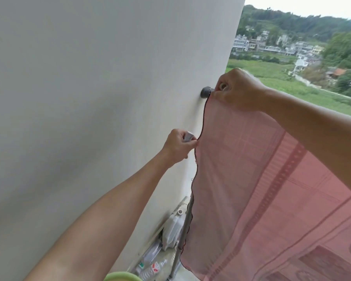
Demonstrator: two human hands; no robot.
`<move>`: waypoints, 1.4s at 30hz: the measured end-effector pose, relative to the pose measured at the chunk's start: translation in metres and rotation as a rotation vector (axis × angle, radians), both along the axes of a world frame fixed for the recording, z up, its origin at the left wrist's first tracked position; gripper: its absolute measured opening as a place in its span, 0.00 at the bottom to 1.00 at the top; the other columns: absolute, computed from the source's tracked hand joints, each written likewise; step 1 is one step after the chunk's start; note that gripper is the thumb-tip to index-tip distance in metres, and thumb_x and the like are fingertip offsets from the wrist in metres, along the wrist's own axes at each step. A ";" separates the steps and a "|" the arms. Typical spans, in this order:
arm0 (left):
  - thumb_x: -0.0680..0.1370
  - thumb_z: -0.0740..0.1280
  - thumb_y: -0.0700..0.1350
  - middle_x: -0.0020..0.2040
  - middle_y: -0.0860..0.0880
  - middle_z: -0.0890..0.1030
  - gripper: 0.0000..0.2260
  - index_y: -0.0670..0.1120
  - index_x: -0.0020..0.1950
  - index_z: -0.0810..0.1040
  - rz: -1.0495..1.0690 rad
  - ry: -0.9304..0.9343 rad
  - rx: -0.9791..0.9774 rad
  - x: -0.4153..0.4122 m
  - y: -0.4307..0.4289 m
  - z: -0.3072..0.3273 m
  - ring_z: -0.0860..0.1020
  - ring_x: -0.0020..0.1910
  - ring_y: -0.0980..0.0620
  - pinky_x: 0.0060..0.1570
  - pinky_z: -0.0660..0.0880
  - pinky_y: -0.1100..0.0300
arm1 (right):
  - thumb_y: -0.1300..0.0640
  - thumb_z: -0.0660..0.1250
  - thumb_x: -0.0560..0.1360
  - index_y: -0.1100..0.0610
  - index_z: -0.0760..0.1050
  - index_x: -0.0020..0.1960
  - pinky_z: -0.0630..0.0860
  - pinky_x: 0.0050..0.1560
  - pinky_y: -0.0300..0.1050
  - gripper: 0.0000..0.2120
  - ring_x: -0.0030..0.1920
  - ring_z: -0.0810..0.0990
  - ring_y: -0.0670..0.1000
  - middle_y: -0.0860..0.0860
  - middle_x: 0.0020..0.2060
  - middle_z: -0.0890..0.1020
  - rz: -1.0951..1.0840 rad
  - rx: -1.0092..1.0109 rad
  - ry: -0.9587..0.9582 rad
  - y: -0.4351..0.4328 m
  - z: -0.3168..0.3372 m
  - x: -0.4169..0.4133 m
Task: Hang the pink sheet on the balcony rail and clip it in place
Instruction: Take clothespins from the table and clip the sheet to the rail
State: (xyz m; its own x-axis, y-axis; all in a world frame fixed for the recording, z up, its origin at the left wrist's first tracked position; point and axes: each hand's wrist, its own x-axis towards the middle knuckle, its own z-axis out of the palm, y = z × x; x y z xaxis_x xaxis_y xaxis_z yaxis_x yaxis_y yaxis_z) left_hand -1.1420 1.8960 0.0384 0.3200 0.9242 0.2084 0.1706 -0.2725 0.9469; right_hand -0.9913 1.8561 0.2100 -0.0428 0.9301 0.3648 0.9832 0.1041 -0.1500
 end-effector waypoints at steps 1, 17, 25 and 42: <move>0.73 0.70 0.37 0.30 0.46 0.72 0.06 0.34 0.38 0.78 0.011 -0.043 0.008 -0.003 0.004 0.003 0.68 0.22 0.56 0.23 0.69 0.64 | 0.50 0.70 0.74 0.53 0.80 0.43 0.72 0.38 0.45 0.07 0.40 0.78 0.55 0.49 0.36 0.78 -0.009 0.029 0.049 0.003 0.004 -0.003; 0.69 0.69 0.40 0.34 0.46 0.71 0.07 0.45 0.36 0.71 -0.401 -0.347 -0.385 0.030 0.016 0.012 0.65 0.27 0.49 0.27 0.62 0.61 | 0.59 0.69 0.76 0.66 0.81 0.52 0.63 0.20 0.26 0.11 0.21 0.71 0.30 0.41 0.31 0.74 -0.066 -0.102 0.450 0.005 -0.010 0.009; 0.72 0.74 0.39 0.23 0.52 0.74 0.07 0.44 0.37 0.77 -0.221 -0.395 -0.271 0.037 0.009 0.005 0.66 0.22 0.53 0.24 0.59 0.64 | 0.55 0.71 0.74 0.58 0.82 0.46 0.64 0.20 0.29 0.07 0.26 0.69 0.41 0.47 0.29 0.75 -0.058 -0.074 0.430 0.008 -0.011 0.019; 0.73 0.73 0.36 0.37 0.42 0.83 0.01 0.39 0.43 0.83 -0.161 -0.525 -0.239 0.088 0.009 -0.029 0.80 0.34 0.45 0.40 0.77 0.54 | 0.60 0.72 0.75 0.75 0.73 0.61 0.77 0.62 0.54 0.22 0.50 0.80 0.61 0.71 0.56 0.78 0.122 -0.173 0.481 -0.002 0.027 0.056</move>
